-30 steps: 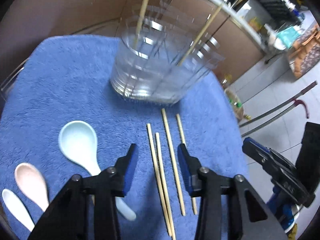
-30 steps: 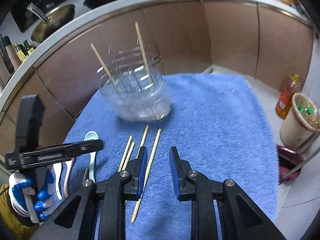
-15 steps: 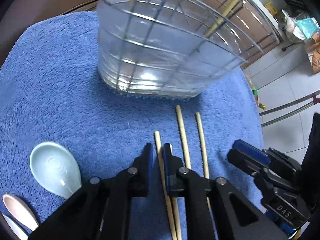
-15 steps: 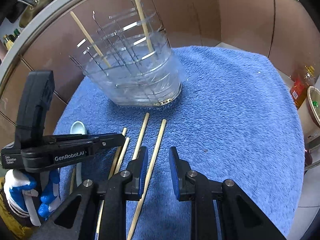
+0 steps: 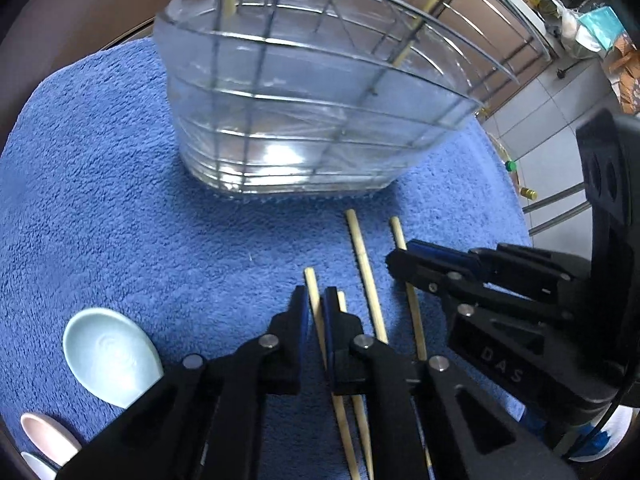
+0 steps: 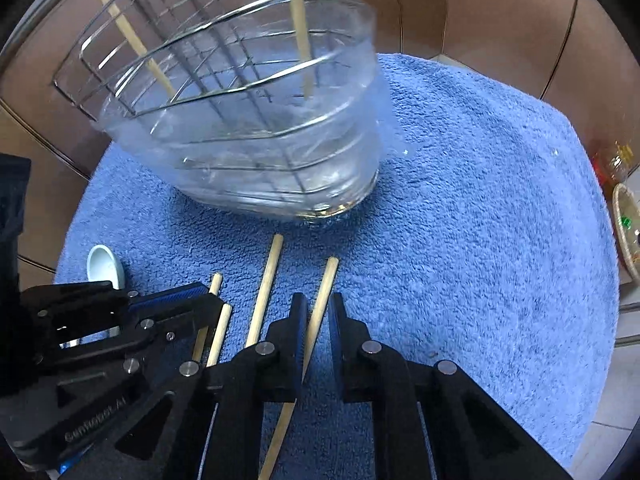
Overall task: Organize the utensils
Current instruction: 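Lower the left tool onto another chopstick and close while the right tool grasps one too, then lift the left tool's chopstick toward the holder while the right tool carries its chopstick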
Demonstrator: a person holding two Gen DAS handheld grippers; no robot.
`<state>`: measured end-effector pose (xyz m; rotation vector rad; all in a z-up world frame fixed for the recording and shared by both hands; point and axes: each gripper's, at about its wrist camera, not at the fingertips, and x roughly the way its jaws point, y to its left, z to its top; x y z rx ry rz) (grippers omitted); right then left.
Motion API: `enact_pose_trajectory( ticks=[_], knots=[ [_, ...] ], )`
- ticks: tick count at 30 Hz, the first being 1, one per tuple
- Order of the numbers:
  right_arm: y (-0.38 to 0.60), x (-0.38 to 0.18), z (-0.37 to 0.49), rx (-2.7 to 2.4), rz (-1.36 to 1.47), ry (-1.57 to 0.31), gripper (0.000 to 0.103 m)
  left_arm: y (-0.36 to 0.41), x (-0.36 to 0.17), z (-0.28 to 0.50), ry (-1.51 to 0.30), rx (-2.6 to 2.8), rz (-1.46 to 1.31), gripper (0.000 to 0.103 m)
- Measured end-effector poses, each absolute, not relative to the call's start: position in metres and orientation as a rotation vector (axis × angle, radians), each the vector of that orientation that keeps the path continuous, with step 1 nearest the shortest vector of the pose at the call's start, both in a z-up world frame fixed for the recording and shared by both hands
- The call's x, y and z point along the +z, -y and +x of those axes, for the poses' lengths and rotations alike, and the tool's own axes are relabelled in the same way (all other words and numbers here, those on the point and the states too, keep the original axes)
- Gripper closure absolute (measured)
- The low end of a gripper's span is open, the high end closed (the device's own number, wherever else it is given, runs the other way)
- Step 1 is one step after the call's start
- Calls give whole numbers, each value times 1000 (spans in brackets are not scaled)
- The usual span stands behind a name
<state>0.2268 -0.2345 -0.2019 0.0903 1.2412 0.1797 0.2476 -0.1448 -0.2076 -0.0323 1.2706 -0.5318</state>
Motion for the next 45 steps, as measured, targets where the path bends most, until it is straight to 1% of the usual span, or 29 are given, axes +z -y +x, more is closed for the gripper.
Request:
enact_pose_trajectory(
  ticks=[8,12,18,21,31,37,45],
  knots=[
    [215,-205,229,154,30,-1256,93,140,-211,246,-1266,-508,-59,99],
    [209,-205,230,152,36,-1253,96,137,-212,243,-1246,-491,-65,99],
    [222,-196,210,176,78,-1227,97,129,-197,226,-1155,-519,-92,99],
    [227,-189,196,194,106,-1195,97,123,-181,213,-1082,-532,-104,99],
    [256,-146,134,247,191,-1018,97,119,-130,155,-872,-518,-1,99],
    [273,-125,97,236,224,-922,97,129,-111,117,-778,-509,69,99],
    [278,-108,67,217,219,-822,97,133,-93,88,-699,-509,114,99]
  ],
)
